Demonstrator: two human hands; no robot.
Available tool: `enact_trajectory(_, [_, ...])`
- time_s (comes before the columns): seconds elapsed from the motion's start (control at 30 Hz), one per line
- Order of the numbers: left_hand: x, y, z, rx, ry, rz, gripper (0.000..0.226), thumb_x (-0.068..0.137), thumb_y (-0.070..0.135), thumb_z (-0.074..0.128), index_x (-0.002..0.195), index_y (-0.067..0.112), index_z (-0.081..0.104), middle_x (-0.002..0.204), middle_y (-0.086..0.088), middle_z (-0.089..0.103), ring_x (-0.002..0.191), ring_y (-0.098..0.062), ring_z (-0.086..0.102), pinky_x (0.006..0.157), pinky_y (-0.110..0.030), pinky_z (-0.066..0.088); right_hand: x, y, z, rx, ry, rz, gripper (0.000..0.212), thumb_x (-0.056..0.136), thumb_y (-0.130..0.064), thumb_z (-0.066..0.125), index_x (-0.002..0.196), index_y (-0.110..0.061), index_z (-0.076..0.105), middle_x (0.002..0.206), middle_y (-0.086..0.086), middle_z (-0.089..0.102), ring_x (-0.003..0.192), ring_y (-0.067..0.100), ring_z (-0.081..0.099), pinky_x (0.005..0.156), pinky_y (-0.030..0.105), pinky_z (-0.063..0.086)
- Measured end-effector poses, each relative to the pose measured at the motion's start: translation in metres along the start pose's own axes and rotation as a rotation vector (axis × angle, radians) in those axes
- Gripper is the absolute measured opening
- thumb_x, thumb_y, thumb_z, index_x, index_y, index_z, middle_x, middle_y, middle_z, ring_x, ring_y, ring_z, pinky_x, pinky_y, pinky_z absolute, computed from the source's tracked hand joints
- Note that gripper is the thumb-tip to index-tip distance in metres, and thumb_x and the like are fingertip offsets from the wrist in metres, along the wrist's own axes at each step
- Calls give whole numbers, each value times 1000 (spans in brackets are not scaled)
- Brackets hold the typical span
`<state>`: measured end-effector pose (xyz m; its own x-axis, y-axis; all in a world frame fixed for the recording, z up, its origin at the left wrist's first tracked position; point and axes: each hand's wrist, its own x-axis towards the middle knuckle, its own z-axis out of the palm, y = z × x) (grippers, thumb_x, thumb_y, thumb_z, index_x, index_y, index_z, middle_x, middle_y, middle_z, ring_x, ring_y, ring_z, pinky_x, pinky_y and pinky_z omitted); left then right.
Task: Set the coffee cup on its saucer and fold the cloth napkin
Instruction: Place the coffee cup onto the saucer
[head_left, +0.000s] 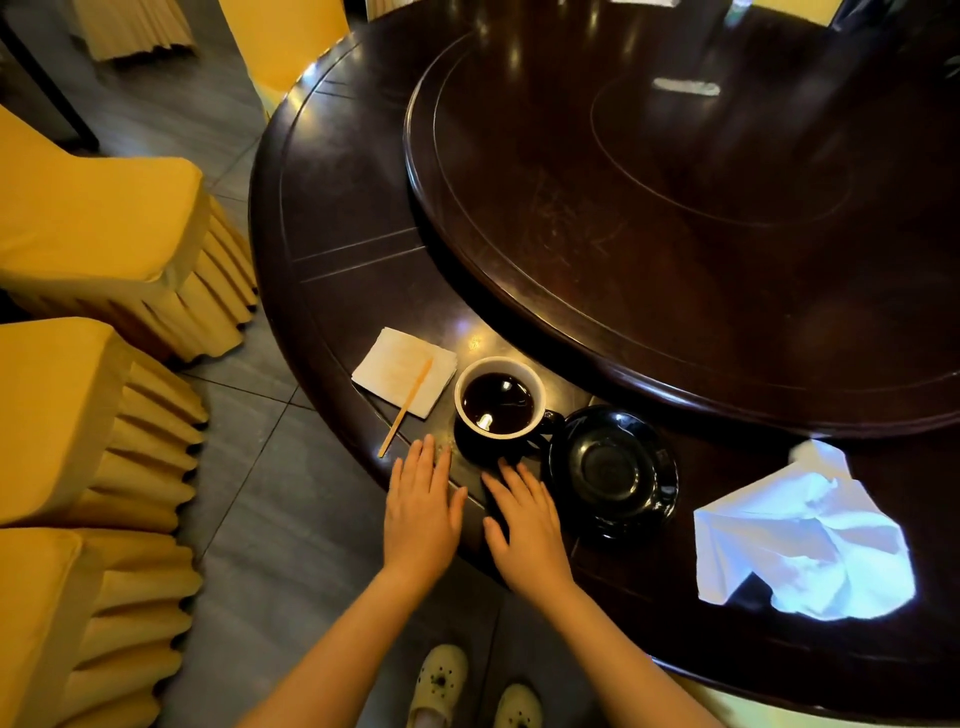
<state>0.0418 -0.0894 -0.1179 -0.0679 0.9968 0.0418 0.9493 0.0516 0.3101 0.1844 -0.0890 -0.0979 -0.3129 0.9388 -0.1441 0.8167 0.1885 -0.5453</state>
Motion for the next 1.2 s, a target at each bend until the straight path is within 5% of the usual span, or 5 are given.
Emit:
enact_trajectory(0.23, [-6,3,5,91,-101,-52,69,94,52,1,142,9,26,150,-13,26,139,-26,20,112,-36,-2,4,-14,-54,42,214,18,25,92,-21,49,111,-14,63,107,4,68,98,20,63,83,34,51])
enact_trajectory(0.33, [-7,4,6,90,-107,-63,68,94,52,2,142,10,25,150,-11,25,139,-24,19,112,-37,-1,24,-7,-85,-1,265,105,30,92,-23,50,120,-14,55,109,6,64,100,23,59,78,36,49])
enact_trajectory(0.53, [-6,4,7,108,-119,-63,70,93,52,0,142,10,28,150,-12,26,139,-26,19,112,-38,-2,66,14,-104,141,-205,275,42,91,-23,52,131,-16,43,100,13,63,96,32,62,75,34,47])
enact_trajectory(0.8, [-6,4,8,107,-92,-67,68,94,52,0,141,10,24,149,-13,29,138,-28,21,112,-42,6,90,20,-116,-50,-311,158,26,91,-25,56,114,-14,61,107,10,65,97,27,59,75,32,42])
enact_trajectory(1.2, [-6,3,10,112,-112,-69,71,91,54,-5,142,11,20,150,-13,26,139,-27,16,111,-47,14,81,25,-116,262,-219,142,22,89,-16,59,107,-7,67,71,-7,55,73,14,53,73,29,41])
